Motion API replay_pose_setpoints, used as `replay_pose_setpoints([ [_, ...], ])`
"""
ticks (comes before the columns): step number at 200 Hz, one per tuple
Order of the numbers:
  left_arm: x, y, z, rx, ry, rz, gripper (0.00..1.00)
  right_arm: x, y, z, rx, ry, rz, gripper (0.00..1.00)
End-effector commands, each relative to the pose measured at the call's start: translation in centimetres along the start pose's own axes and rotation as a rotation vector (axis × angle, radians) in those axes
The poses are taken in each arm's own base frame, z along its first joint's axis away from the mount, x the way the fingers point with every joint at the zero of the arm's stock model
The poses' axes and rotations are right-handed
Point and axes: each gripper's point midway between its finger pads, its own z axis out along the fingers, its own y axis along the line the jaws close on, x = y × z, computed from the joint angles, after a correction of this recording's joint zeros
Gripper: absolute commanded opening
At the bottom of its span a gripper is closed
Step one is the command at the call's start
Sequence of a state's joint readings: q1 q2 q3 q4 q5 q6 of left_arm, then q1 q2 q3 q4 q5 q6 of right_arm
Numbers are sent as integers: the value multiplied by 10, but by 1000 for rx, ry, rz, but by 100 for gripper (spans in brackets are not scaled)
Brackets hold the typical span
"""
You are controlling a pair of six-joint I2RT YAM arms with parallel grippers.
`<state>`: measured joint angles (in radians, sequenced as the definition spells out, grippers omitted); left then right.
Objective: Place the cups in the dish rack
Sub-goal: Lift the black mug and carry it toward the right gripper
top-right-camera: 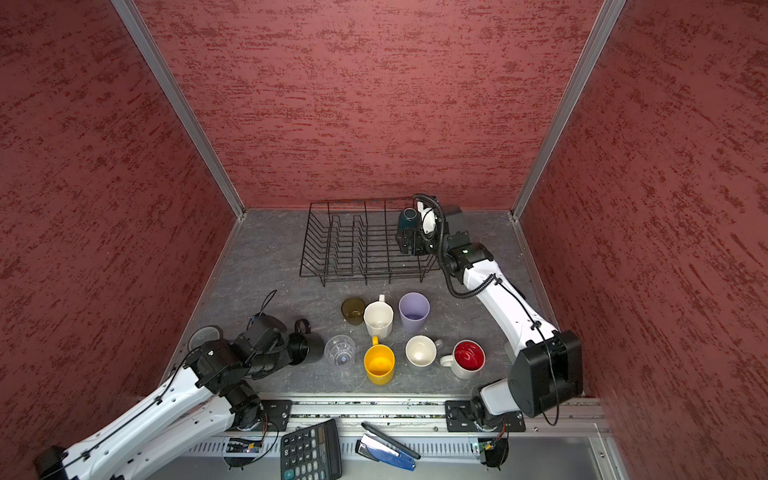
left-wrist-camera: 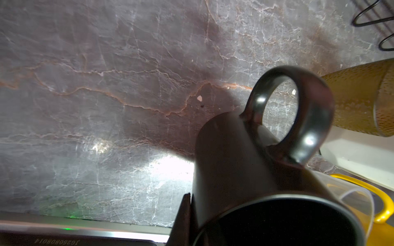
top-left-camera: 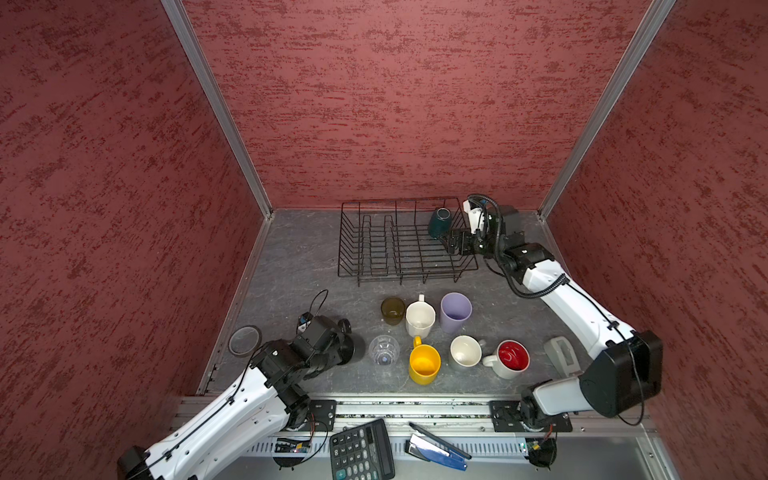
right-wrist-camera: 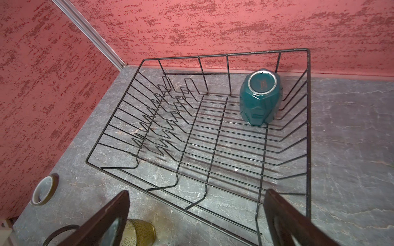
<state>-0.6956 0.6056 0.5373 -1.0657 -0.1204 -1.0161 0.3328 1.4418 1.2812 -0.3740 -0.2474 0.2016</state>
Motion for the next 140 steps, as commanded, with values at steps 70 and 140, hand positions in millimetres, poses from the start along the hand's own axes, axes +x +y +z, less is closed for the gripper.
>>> replay_pose_setpoints([
  [70, -49, -69, -99, 467, -265, 47, 0, -26, 65, -45, -343, -228, -67, 99],
  [140, -71, -141, -146, 822, -283, 124, 0, -10, 122, -87, -723, -229, -140, 99],
])
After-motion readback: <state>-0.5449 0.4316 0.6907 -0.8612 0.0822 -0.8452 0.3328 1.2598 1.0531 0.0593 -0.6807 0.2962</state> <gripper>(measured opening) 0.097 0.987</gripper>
